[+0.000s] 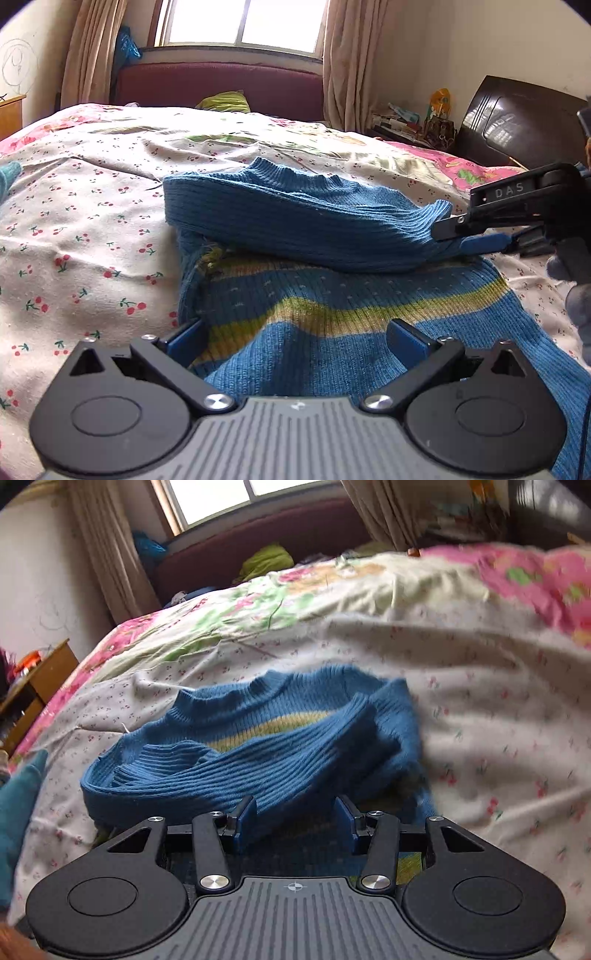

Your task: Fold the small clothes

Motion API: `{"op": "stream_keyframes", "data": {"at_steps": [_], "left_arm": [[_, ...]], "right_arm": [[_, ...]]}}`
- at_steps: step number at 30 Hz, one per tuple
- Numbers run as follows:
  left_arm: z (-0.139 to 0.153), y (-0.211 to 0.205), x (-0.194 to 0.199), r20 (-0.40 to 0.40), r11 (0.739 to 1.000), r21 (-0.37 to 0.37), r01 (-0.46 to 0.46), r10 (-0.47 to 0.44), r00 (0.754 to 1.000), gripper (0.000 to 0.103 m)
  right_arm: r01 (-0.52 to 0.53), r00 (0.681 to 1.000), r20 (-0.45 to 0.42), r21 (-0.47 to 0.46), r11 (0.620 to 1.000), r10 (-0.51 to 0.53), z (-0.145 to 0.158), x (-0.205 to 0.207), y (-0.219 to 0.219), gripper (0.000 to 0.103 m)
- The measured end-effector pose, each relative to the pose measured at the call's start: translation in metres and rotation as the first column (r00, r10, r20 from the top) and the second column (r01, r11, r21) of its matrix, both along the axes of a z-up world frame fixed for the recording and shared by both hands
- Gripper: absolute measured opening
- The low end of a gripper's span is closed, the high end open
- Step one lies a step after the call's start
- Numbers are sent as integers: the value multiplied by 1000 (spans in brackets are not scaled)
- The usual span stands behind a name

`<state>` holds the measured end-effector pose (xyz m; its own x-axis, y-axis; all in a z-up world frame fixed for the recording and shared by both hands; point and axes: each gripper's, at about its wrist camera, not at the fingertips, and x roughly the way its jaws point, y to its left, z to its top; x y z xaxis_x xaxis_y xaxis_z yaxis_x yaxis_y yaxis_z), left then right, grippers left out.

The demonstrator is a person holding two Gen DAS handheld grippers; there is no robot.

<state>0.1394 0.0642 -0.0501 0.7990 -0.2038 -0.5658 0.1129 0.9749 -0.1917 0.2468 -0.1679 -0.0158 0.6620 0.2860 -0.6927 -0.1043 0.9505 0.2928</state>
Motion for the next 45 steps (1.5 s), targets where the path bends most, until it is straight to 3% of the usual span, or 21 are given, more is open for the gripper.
{"op": "stream_keyframes", "data": {"at_steps": [3,4,7,11,17,21,22,26,29,31,34,36,38,45], "left_arm": [[-2,-3,-1,1,1000,14,3,-3,1000,103],[-2,-3,-1,2,1000,19,4,-4,1000,103],[-3,-5,-1,4,1000,25,9,-9,1000,103],[-3,-4,-1,2,1000,18,10,-10,1000,103],[-4,-5,0,1,1000,25,10,-10,1000,103],[-5,-5,0,1,999,30,11,-12,1000,103],[-5,-6,0,1,999,30,12,-12,1000,103],[-4,-5,-1,0,1000,24,12,-12,1000,103],[-4,-6,-1,-3,1000,26,14,-14,1000,103],[-4,-7,-1,-1,999,29,17,-17,1000,103],[-4,-5,-1,-1,1000,24,17,-17,1000,103],[-4,-5,-1,0,999,27,17,-17,1000,103],[-4,-6,-1,0,999,32,18,-18,1000,103],[-6,-9,-1,2,999,46,21,-21,1000,103]], "right_arm": [[15,1000,-17,95,995,-13,-13,6,1,48],[18,1000,-25,134,991,-15,-16,8,1,43],[47,997,-69,244,969,-31,-22,13,-1,5],[79,997,-38,456,886,-69,1,7,-21,4],[76,985,84,580,811,-153,55,17,-28,4],[166,971,40,593,788,-235,72,30,-25,5],[202,963,30,582,787,-269,74,32,-26,10],[331,916,83,394,857,-392,74,37,-30,11],[288,944,56,332,898,-324,61,32,-26,13],[228,970,33,237,944,-243,50,34,-13,15],[188,981,35,116,975,-193,32,28,-1,16],[204,979,5,119,972,-206,19,30,-7,18],[246,969,-36,126,961,-243,6,34,-18,32],[336,942,-91,266,904,-324,-13,40,-46,34]]}}
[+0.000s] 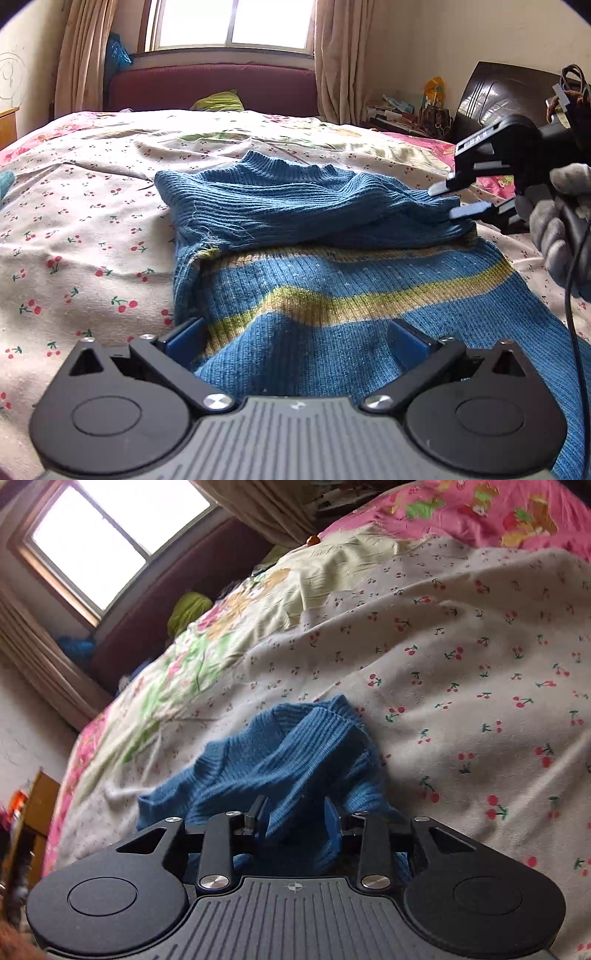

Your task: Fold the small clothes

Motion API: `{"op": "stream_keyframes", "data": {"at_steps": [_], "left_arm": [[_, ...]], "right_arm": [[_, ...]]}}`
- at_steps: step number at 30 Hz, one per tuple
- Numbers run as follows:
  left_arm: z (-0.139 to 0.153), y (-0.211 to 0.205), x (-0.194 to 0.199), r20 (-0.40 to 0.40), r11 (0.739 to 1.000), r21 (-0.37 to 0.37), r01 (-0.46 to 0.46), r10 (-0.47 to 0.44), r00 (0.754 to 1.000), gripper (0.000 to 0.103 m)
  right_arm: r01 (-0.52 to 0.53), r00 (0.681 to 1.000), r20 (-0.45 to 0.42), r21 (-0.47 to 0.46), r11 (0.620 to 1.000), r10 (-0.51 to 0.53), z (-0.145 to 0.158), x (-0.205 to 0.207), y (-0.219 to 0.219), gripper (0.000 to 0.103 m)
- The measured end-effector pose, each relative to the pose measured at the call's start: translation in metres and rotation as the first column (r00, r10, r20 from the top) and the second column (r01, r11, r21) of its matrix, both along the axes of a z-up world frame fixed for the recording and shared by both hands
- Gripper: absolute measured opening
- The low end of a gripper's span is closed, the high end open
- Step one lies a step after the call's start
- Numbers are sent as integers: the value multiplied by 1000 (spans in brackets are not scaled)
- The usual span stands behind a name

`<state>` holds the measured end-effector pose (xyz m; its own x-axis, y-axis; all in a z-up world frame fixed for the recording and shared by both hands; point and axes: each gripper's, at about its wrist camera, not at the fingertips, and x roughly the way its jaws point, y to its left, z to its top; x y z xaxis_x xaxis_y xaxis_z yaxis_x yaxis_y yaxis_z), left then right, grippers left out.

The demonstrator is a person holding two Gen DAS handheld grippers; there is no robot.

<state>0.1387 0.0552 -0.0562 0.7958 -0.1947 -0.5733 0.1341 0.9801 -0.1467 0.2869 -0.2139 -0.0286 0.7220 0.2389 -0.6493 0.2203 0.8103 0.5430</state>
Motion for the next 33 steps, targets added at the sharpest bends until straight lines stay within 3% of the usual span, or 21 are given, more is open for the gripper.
{"op": "stream_keyframes", "data": {"at_steps": [3,4,5,7,10,15,18,19,20,22,25,30,33], "left_arm": [[-1,-1,0,0,1000,8,2,-2,1000,103],[-1,-1,0,1,1000,9,2,-2,1000,103],[-1,-1,0,1,1000,8,2,-2,1000,103],[-1,-1,0,1,1000,4,2,-2,1000,103],[-1,0,0,1,1000,4,3,-3,1000,103],[-2,0,-1,0,1000,11,7,-7,1000,103],[3,0,-3,-18,999,29,16,-15,1000,103],[5,0,-7,-23,998,53,15,-14,1000,103],[6,-1,-10,-30,995,100,1,2,1000,103],[4,2,-14,-50,980,189,-57,68,996,103],[5,21,-19,-92,978,164,-131,147,985,103],[9,35,-29,-84,954,198,-224,244,966,103],[24,34,-33,5,948,199,-249,253,967,103]], "right_arm": [[11,1000,-10,-8,1000,-11,-5,9,2,38],[11,1000,-26,4,1000,-11,-8,12,2,29],[11,999,-35,24,1000,-10,-10,14,1,12],[20,1000,-18,43,999,-19,-5,11,-3,7],[18,996,90,-15,1000,-17,15,1,-7,7],[-81,995,-68,-182,980,69,0,14,4,15],[-69,998,-23,-178,982,66,15,-8,-3,19],[-78,997,-7,-175,981,78,21,-17,-6,26],[-97,995,0,-182,978,99,25,-26,-8,32],[-134,991,-5,-233,963,136,27,-36,-10,34],[-158,986,-2,-274,949,164,27,-37,-11,34],[-191,976,25,-378,906,216,26,-33,-3,33],[-184,965,87,-444,877,246,31,-26,6,34]]}}
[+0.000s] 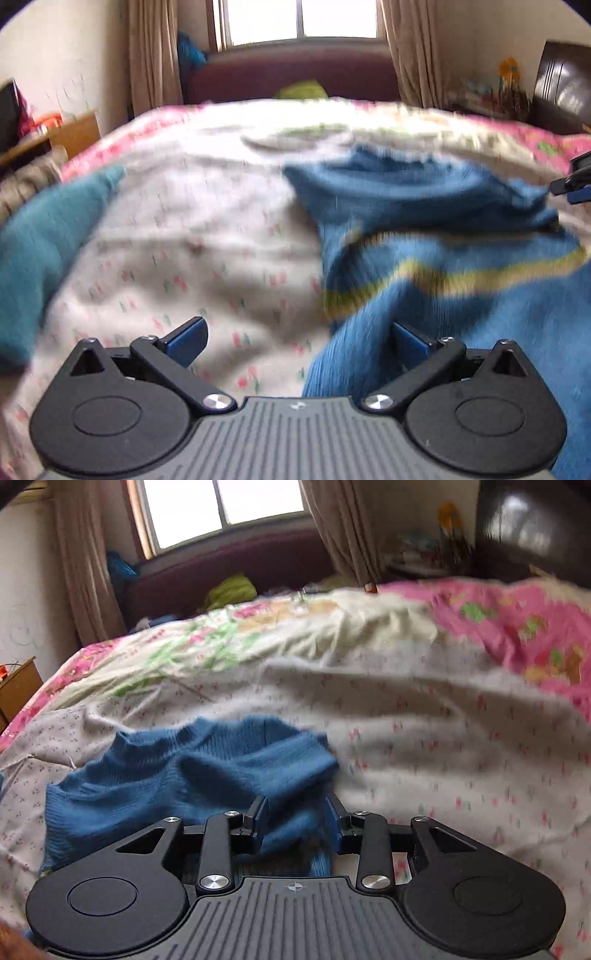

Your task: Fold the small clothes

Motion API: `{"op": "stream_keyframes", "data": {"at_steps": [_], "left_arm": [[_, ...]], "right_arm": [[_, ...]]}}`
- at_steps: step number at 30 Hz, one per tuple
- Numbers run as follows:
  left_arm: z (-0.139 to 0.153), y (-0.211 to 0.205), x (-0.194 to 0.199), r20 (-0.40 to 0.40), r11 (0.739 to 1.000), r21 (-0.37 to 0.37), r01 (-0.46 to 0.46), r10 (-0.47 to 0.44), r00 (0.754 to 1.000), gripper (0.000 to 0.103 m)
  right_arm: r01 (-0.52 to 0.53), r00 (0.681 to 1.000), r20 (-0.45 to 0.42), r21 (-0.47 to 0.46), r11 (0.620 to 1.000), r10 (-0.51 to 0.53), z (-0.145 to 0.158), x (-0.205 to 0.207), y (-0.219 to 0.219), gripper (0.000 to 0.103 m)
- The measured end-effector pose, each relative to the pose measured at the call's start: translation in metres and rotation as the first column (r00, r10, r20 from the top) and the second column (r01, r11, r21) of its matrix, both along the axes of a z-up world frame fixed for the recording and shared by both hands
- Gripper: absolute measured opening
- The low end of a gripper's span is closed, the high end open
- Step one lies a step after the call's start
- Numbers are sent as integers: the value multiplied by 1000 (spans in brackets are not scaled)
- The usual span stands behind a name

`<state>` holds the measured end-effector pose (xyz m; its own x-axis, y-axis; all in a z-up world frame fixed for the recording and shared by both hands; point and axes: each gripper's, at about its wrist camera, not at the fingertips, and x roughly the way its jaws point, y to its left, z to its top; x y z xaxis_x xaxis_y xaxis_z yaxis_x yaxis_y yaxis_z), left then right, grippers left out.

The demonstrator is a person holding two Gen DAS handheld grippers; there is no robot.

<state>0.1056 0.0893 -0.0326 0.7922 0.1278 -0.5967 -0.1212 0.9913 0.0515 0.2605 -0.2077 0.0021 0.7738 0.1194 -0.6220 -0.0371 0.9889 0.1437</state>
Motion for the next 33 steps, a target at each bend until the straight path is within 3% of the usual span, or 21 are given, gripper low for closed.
{"op": "stream_keyframes", "data": {"at_steps": [3,8,11,14,15,16,18,20,23,27,33], "left_arm": [[21,-6,14,94,1000,-5,17,-17,995,103],[31,-25,90,145,998,-17,65,-62,987,103],[19,-34,135,105,999,16,46,-48,993,103],[-14,-34,162,-1,991,130,12,-12,1000,103],[-22,-30,163,-17,990,142,16,-14,1000,103],[-25,-23,158,-8,991,133,23,-22,1000,103],[-22,-15,153,-5,992,125,14,-13,1000,103],[-13,-10,147,-4,990,142,-5,6,1000,103],[4,3,124,-10,996,93,7,-6,1000,103],[16,17,53,-44,995,9,104,-104,994,103],[8,13,-46,-158,982,-26,188,-190,969,103]], "right_arm": [[-58,998,-3,21,998,58,-5,18,12,32],[-113,993,-49,-103,988,109,-29,40,34,33],[-121,991,-63,-115,986,114,-37,42,30,33],[-99,994,-68,-151,983,90,-42,44,18,34],[-89,994,-80,-164,982,76,-44,47,13,39],[-78,993,-94,-151,985,64,-47,50,7,49],[-67,992,-111,-81,994,58,-48,50,-7,49],[-55,994,-96,-72,996,48,-40,42,-11,49],[-78,993,-91,-23,997,76,-24,11,-20,50],[-158,980,-126,2,987,157,-11,-55,-33,50],[-199,959,-199,41,979,203,-9,-142,-52,50]]}}
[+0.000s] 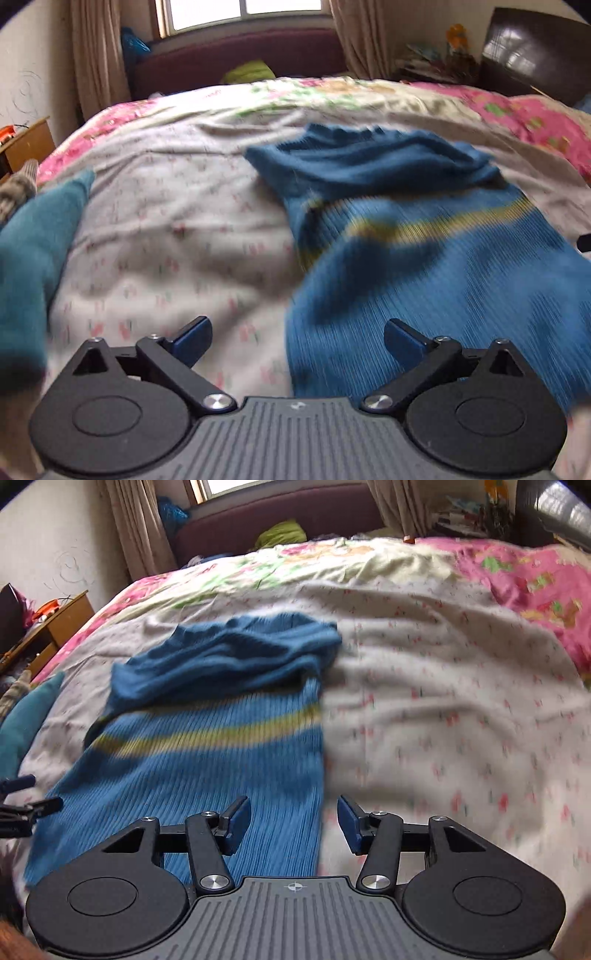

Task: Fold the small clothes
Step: 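Grasp the hem with the left gripper while the right gripper grasps and lifts it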

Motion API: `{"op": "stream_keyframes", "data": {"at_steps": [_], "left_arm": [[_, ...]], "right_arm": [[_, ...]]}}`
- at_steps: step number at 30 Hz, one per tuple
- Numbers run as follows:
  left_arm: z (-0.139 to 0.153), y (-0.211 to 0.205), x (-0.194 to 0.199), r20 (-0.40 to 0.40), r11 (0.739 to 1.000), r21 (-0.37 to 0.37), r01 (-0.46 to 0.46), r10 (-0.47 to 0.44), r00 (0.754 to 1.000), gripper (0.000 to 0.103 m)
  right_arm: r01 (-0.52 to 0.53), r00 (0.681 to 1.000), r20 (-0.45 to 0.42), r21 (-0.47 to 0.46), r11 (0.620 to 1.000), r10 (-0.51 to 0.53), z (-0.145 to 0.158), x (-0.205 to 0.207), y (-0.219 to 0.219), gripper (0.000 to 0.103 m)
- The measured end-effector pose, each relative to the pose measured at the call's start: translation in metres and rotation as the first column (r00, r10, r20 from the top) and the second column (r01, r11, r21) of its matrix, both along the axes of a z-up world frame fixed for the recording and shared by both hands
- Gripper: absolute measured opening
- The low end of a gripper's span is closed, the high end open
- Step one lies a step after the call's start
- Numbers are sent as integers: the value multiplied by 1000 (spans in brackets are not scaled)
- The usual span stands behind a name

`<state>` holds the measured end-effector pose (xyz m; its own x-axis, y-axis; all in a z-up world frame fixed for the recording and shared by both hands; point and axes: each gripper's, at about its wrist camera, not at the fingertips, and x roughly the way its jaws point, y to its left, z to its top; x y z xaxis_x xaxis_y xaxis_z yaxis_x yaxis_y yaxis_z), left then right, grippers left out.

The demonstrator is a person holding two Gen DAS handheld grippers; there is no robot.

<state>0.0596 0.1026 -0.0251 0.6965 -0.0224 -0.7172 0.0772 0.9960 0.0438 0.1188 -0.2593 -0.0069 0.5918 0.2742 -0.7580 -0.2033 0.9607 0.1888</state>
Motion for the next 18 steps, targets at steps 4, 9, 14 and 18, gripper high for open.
{"op": "stream_keyframes", "data": {"at_steps": [4,9,14,18], "left_arm": [[-8,-7,-22,-65,1000,-10,11,-11,998,98],[-4,-13,-28,-86,999,-36,16,-19,996,72],[-5,-13,-37,-119,997,-68,23,-31,992,58],[-8,-5,-34,-155,990,-139,-11,-11,988,56]], "right_arm": [[-21,998,-65,-6,1000,21,-16,-31,0,50],[-7,998,-66,52,999,11,-16,-43,0,53],[-25,994,-99,98,995,35,-17,-47,-2,50],[-6,992,-122,127,992,22,-21,-45,-7,39]]}}
